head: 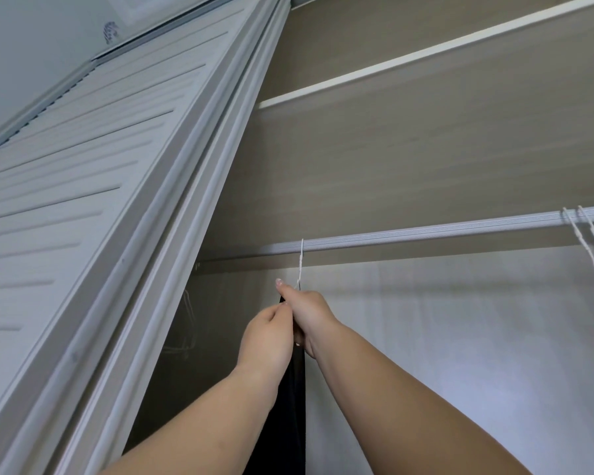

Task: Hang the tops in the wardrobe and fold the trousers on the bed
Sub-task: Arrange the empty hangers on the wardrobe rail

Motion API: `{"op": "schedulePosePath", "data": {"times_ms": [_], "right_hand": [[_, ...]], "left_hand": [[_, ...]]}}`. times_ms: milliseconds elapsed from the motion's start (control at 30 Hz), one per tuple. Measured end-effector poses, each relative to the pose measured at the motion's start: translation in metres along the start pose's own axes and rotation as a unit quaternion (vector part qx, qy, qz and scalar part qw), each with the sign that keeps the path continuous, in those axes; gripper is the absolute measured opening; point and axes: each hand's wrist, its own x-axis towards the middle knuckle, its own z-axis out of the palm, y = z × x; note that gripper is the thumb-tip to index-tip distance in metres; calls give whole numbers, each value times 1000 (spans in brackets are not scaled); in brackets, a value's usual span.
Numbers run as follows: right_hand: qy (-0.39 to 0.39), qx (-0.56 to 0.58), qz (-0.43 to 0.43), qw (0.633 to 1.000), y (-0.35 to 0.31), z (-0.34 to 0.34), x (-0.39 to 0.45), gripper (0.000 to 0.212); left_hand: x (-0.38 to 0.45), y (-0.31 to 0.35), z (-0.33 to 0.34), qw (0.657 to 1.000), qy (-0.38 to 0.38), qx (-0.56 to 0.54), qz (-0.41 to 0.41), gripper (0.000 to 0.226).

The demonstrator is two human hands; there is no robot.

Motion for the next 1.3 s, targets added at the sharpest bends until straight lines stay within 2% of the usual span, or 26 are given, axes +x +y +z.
{"op": "schedulePosePath", "data": {"times_ms": [200, 300, 467, 700, 867, 1067, 1300], "right_hand": [[-7, -39, -36, 999, -12, -20, -30, 19], [-11, -57, -66, 996, -18, -29, -51, 39], [-44, -99, -123, 987, -19, -39, -94, 45], [-85, -39, -173, 980, -16, -64, -160, 35], [-200, 40, -177, 963, 1, -60, -229, 30], [-349, 127, -100, 923, 32, -14, -335, 31], [-494, 208, -27, 844, 36, 48, -476, 29]], "left_hand": [[-11, 8, -6, 999, 24, 12, 45, 22], [-21, 12, -11, 997, 28, 36, 57, 35], [-56, 25, -17, 996, 8, 70, 62, 41], [-131, 60, -31, 993, 10, 102, 66, 37], [-218, 79, -70, 979, 47, 192, 48, 35], [-347, 100, -134, 949, 109, 296, -20, 37], [-498, 137, -191, 901, 214, 365, -92, 30]]}}
